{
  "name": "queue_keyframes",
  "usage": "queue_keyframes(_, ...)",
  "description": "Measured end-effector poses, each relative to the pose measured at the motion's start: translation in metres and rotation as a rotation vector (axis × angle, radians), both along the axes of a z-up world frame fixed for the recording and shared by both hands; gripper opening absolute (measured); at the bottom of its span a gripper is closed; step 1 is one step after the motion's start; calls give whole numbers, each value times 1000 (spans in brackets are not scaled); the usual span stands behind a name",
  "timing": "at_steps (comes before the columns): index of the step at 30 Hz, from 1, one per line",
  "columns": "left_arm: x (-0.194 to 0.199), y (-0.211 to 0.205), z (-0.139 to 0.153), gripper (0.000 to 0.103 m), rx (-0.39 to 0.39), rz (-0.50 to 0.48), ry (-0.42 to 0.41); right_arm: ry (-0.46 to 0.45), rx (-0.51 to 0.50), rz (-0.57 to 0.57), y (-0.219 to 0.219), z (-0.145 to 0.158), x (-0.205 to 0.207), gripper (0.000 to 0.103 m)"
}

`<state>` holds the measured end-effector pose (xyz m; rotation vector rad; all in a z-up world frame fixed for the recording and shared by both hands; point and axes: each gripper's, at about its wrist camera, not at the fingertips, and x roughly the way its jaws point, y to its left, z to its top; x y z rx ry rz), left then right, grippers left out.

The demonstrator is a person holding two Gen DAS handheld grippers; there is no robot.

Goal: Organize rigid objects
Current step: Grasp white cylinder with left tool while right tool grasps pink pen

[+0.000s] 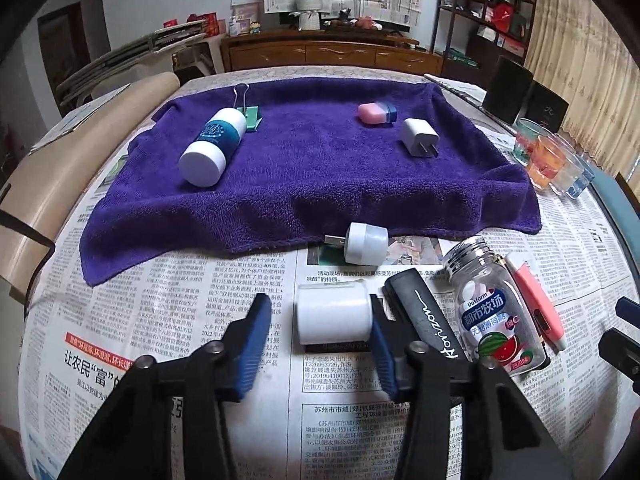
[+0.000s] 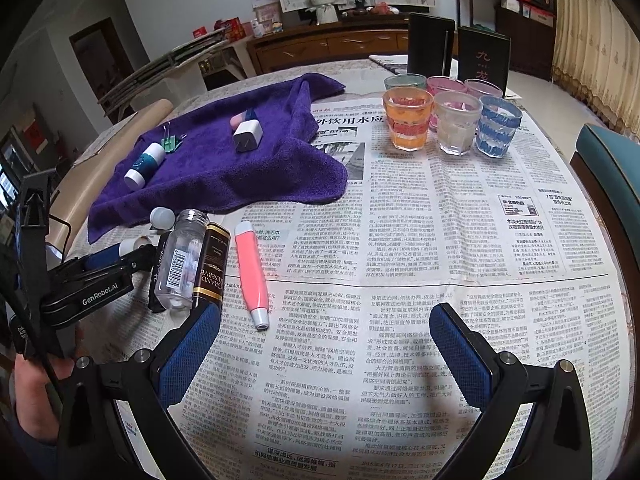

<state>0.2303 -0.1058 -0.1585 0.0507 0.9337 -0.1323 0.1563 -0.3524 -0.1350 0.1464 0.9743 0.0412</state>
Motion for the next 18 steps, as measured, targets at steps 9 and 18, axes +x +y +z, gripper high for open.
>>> queue_keyframes(9,1,1,0,29,1,-44,-14,13,-10,9,4,-4,0,103)
queue_keyframes(18,-4,8,3,29,-7,-58,-30,19,-14,5,3,-8,3,103)
